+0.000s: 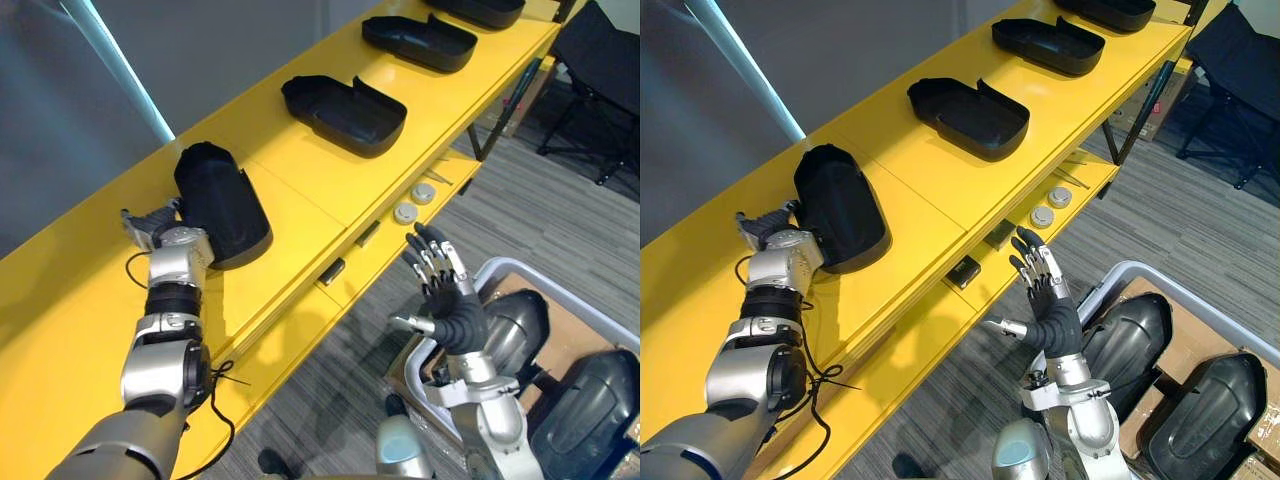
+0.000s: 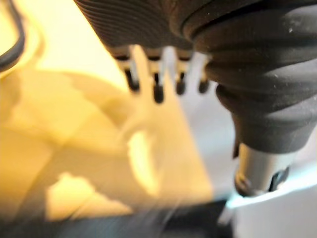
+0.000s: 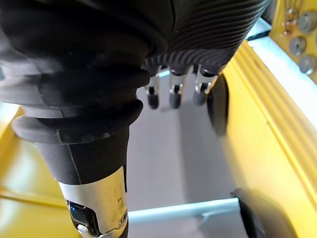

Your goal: Walk over and take plastic housings, then place them on the shelf

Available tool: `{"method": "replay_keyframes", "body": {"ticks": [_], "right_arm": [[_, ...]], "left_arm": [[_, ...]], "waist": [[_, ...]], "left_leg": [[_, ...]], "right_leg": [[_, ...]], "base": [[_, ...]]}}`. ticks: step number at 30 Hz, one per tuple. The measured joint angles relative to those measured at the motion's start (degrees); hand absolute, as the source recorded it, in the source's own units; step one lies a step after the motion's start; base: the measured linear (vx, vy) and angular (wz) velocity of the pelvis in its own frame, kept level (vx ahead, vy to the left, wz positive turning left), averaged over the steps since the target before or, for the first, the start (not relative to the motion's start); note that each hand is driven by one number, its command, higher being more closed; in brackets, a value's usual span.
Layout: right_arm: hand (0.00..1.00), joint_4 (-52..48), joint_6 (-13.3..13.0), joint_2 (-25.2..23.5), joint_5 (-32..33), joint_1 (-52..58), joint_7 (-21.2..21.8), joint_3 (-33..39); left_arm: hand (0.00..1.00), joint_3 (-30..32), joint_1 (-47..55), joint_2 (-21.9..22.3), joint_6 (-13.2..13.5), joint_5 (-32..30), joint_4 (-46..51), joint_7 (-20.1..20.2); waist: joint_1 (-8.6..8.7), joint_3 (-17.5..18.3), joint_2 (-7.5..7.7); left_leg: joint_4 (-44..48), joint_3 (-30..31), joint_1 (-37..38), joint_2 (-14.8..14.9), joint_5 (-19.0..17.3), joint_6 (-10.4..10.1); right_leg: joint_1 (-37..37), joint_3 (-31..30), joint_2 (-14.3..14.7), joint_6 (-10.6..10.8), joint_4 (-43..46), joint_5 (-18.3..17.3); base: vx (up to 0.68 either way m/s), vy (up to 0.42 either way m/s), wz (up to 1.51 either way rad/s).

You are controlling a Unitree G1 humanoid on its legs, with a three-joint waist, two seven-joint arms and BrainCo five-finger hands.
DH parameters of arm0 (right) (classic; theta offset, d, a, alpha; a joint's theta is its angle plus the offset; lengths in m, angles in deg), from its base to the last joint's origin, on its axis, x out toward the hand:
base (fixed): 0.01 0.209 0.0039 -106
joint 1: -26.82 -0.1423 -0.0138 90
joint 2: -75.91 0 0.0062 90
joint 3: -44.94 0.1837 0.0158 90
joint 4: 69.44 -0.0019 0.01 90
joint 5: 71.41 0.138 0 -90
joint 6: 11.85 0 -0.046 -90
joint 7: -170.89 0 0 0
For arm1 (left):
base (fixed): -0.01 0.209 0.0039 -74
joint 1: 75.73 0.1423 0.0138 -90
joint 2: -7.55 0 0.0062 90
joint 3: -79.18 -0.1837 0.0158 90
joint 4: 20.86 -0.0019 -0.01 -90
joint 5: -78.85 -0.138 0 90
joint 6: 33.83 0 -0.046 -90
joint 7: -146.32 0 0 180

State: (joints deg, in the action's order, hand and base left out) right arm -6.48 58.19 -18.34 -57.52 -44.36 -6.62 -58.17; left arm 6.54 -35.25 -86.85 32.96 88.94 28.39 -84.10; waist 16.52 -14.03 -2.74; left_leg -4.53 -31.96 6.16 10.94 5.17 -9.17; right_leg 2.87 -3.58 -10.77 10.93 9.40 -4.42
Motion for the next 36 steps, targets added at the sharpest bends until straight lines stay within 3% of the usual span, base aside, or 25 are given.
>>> {"method": "replay_keyframes", "body": {"ticks": [3, 8, 9, 10, 13, 15, 19, 23, 26, 32, 36], "right_arm": [[0.00, 0.0, 0.0, 0.0, 0.0, 0.2, -0.1, -0.1], [0.00, 0.4, -1.5, 0.2, -1.4, -0.4, -3.6, 0.3], [0.00, 0.5, -1.6, 0.2, -1.4, -0.5, -3.9, 0.4], [0.00, 0.7, -1.6, 0.2, -1.7, -1.4, -5.2, 0.8], [0.00, 2.4, -1.6, 0.2, -1.8, -3.9, -7.8, 2.1], [0.00, 4.1, -1.6, 0.2, -1.9, -5.2, -10.5, 4.0], [0.00, 5.8, -0.8, -0.2, -1.1, -6.8, -12.3, 6.6], [0.00, 7.6, 2.7, -2.3, 1.2, -8.4, -12.2, 10.0], [0.00, 9.2, 5.6, -4.5, 2.4, -8.6, -11.1, 12.5], [0.00, 9.9, 7.5, -6.1, 3.8, -8.6, -6.3, 12.7], [0.00, 13.1, 7.8, -6.4, 2.9, -11.0, -6.4, 11.6]], "left_arm": [[0.00, -0.1, 0.0, -1.4, 3.6, 0.1, 1.8, 0.2], [0.00, -4.8, 3.2, -1.7, 13.3, 1.2, 7.6, 1.0], [0.00, -5.6, 3.7, -1.6, 14.0, 1.4, 8.4, 1.2], [0.00, -7.2, 5.8, -1.6, 17.2, 2.7, 11.1, 1.8], [0.00, -7.7, 10.9, -1.4, 22.6, 3.8, 19.0, 4.0], [0.00, -7.8, 17.7, 1.2, 27.4, 5.7, 32.2, 7.2], [0.00, -7.6, 33.3, 7.6, 33.4, 5.8, 52.0, 12.4], [0.00, -7.4, 49.4, 14.1, 36.1, 5.4, 64.4, 16.3], [0.00, -7.3, 58.0, 17.2, 37.4, 4.5, 67.4, 18.9], [0.00, -7.6, 63.7, 19.2, 38.1, 4.6, 67.6, 26.9], [0.00, -8.1, 64.4, 19.2, 39.4, 4.7, 67.7, 31.7]], "waist": [[-0.06, 0.0, -0.03], [-0.03, 2.4, -0.94], [-0.03, 2.7, -0.99], [-0.11, 3.5, -1.11], [-0.44, 5.8, -1.09], [-1.94, 6.5, -1.03], [-5.65, 8.2, -1.47], [-8.25, 9.2, -1.34], [-10.69, 9.2, -1.14], [-12.41, 9.5, -0.07], [-12.83, 9.6, 1.41]], "left_leg": [[0.0, 0.2, 0.2, 0.0, 0.0, 0.0], [0.0, 2.7, -0.3, 0.0, 0.3, 0.1], [0.0, 3.0, -0.3, 0.0, 0.3, 0.1], [0.0, 3.6, -0.2, 0.0, 0.3, 0.1], [0.0, 5.1, -1.2, 0.0, 0.6, 0.2], [0.0, 7.0, -1.2, 0.0, 0.7, 0.2], [0.0, 10.3, -1.4, -0.1, 1.0, 0.2], [0.0, 13.9, -3.3, -0.3, 1.8, 0.4], [-0.1, 14.7, -3.4, -0.4, 2.0, 0.3], [-0.1, 17.0, -4.8, -0.5, 2.7, 0.3], [-0.1, 18.8, -5.4, -0.5, 3.2, 0.4]], "right_leg": [[-0.4, 0.2, 0.0, 0.0, 0.0, 0.0], [-1.9, 2.1, -0.2, 0.0, -1.1, 0.0], [-2.1, 2.3, -0.2, 0.0, -1.2, 0.0], [-2.8, 2.9, -0.2, 0.0, -1.4, 0.0], [-3.1, 4.3, -0.3, 0.0, -2.0, 0.0], [-4.8, 6.1, -0.4, 0.0, -2.4, 0.1], [-7.6, 9.5, -0.6, 0.0, -4.0, 0.1], [-9.0, 12.6, -0.6, -0.3, -5.4, -0.2], [-9.4, 13.3, -0.5, -0.7, -5.6, -0.4], [-9.7, 15.3, -0.4, -1.3, -6.1, -0.7], [-10.3, 17.0, -0.2, -1.0, -5.9, -0.5]], "base": [[-0.02, -0.015, 0.06], [-0.01, -0.022, 0.17], [0.01, -0.017, 0.22], [0.01, -0.015, 0.22], [0.01, -0.016, 0.25], [0.01, -0.016, 0.40], [0.00, -0.012, 0.37], [-0.04, -0.016, 0.41], [-0.05, -0.005, 0.19], [-0.03, -0.005, 0.18], [0.01, -0.013, 0.17]]}}
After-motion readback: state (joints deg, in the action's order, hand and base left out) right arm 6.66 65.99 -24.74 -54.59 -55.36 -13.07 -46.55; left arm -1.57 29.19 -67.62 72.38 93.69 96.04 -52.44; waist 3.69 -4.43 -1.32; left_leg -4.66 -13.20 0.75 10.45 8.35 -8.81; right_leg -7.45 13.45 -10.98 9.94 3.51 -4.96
